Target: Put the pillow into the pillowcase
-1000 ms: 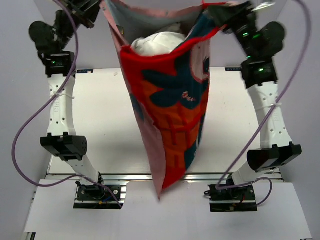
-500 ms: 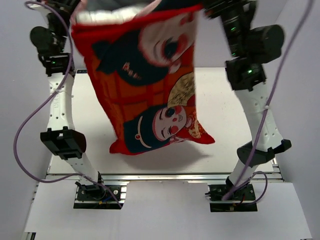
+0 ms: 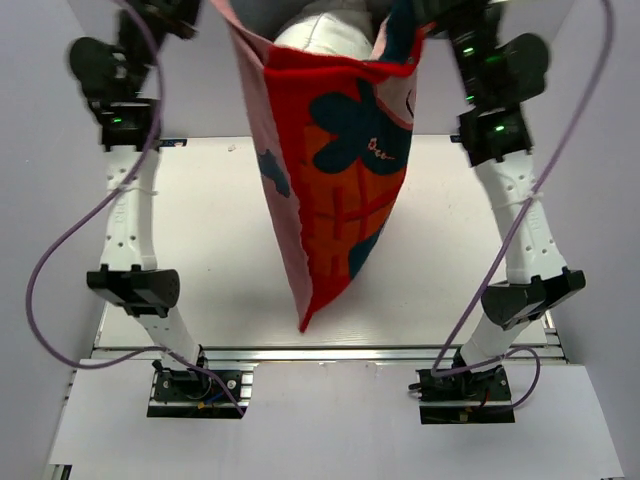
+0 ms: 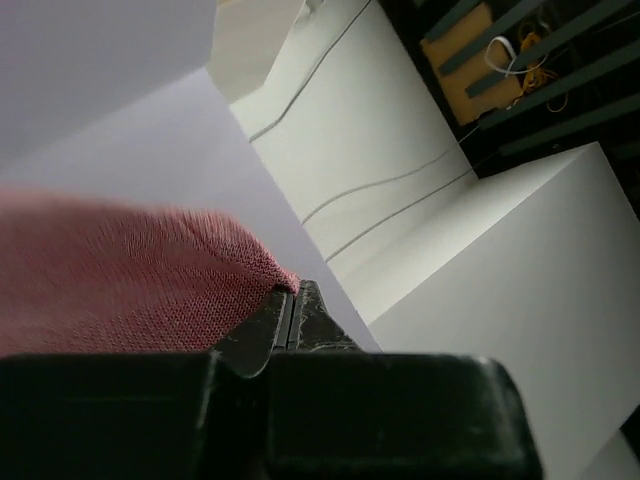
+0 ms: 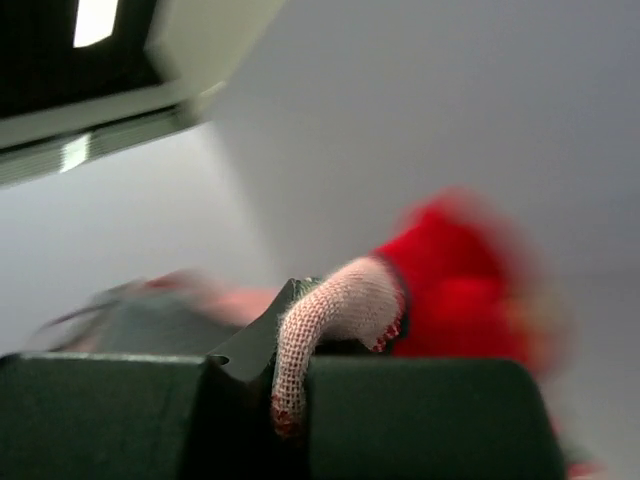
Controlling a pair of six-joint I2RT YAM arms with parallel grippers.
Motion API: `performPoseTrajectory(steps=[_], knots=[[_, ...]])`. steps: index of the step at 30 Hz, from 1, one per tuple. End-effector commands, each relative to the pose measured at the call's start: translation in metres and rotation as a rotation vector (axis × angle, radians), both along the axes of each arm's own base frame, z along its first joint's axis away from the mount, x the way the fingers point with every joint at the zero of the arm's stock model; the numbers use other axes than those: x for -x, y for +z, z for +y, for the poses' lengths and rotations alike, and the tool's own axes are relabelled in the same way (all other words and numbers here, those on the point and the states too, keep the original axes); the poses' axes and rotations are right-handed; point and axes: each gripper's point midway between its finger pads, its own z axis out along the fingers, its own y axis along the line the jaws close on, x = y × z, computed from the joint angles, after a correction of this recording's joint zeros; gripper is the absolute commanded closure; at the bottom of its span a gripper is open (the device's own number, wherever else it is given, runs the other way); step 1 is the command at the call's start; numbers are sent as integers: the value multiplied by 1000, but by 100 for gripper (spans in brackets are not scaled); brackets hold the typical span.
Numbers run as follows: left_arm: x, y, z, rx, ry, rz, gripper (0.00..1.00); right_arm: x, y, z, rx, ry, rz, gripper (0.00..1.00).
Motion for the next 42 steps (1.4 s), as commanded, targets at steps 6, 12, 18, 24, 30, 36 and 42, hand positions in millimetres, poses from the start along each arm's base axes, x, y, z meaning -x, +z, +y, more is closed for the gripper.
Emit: performPoseTrajectory(steps=[6,12,18,24,30,36,42], knots=[[-21,-32,-82,-41,-166,30,100,178,123,47,-222,185,-441,100],[-30,-52,-93,-58,-185,69,100,87,86,-11,-147,-128,-304,100],[-38,-58,-152,-20,-281,48,100,56,94,-101,-183,-331,-292,100],[-31,-84,-212,9,-382,83,100,97,124,-133,-204,-397,-434,100],[-18,-54,-173,39,-287,-27,100,78,108,-100,-158,-273,-370,100],[-59,-130,-77,-128,9,133,100,6,23,-13,9,-140,-152,100],[-39,-249,-5,-239,110,384,90,-40,-95,80,225,12,58,100]])
